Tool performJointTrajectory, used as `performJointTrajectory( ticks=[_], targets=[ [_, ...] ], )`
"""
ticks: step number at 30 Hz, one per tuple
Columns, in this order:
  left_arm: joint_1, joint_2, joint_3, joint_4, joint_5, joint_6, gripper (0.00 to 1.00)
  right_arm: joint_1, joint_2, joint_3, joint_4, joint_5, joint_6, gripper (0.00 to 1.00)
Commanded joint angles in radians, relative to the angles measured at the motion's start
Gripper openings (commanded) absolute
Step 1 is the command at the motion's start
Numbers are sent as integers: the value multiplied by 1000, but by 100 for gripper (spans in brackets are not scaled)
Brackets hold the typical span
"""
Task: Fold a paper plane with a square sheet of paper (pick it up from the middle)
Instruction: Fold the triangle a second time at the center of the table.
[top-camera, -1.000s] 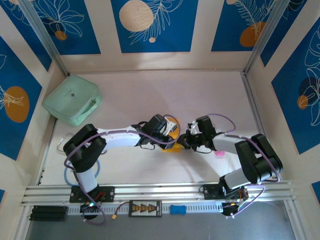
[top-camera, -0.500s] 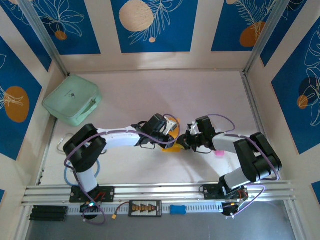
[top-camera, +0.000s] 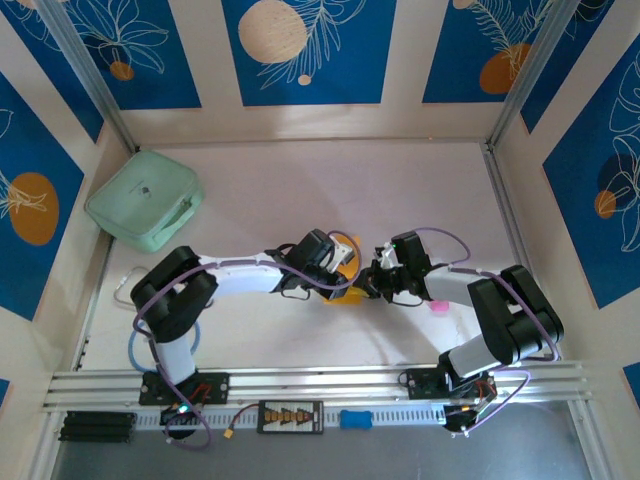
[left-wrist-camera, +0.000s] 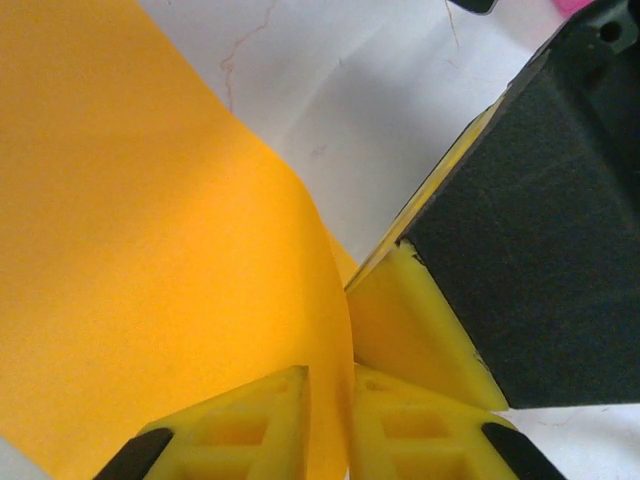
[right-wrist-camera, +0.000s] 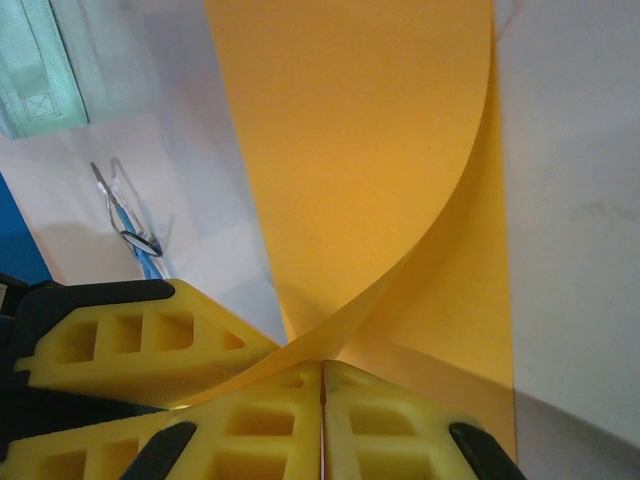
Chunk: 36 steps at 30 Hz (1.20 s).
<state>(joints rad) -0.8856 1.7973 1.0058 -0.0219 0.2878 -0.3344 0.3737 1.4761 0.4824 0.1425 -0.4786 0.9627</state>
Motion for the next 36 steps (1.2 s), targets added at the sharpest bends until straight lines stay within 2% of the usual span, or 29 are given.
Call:
performJointTrajectory(
  ticks=[1,6,11,17,28,36],
  targets=[
    [10,11,25,-13,13,15,18,4,-3,19,-17,-22,-4,10],
    [13,10,32,-10,10,13,18,2,-6,16,-21,-20,-5,10],
    [17,10,40,-18,6,21,7,1,-21,16,-48,-6,-12,10],
    [33,3,27,-12,8,9,0,17,-64,26,-174,76,-48,10],
    [37,2,27,-17,20,6,0,90,8,67,-207,176,-38,6],
    [37,12,27,-2,48,-28,0,64,26,82,-334,257,-123,6]
  ],
)
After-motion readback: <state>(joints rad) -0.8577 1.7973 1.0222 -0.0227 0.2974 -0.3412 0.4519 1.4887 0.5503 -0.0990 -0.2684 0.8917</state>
